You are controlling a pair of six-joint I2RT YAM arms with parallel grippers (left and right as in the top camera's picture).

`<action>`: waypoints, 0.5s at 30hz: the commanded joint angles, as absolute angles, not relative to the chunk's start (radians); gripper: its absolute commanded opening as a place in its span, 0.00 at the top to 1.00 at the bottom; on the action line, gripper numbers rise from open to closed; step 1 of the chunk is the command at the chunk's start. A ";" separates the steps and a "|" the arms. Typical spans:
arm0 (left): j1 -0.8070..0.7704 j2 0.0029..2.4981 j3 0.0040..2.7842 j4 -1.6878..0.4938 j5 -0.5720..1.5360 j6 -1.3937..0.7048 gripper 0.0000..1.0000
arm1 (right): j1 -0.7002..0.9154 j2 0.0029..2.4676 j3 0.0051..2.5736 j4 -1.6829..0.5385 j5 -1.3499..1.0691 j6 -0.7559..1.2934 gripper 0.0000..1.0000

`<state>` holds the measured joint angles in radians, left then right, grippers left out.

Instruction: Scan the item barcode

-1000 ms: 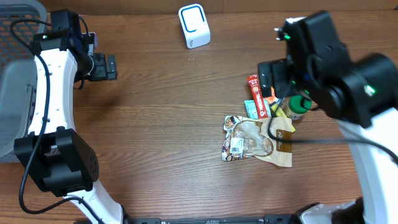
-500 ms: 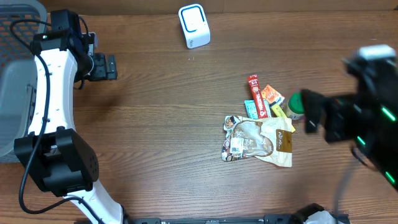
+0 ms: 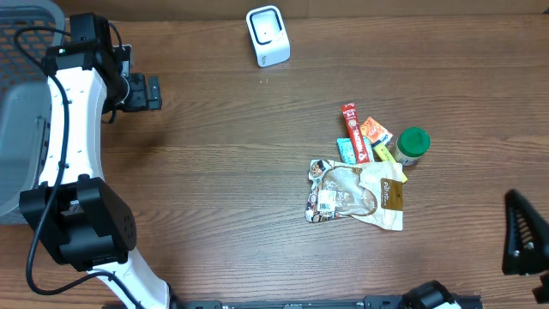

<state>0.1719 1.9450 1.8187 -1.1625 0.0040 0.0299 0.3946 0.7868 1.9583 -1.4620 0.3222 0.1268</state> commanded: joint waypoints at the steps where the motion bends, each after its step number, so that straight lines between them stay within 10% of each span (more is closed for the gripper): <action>1: 0.167 1.936 1.830 -1.163 0.009 0.046 0.01 | 0.338 0.682 1.760 -1.339 0.315 0.123 0.00; 15: 0.167 1.936 1.830 -1.163 0.009 0.046 0.00 | 0.199 0.225 0.630 -0.119 -0.001 0.128 0.00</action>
<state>0.1719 1.9450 1.8187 -1.1629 0.0044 0.0299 0.2161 0.2813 0.7555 -0.2428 0.0967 0.1280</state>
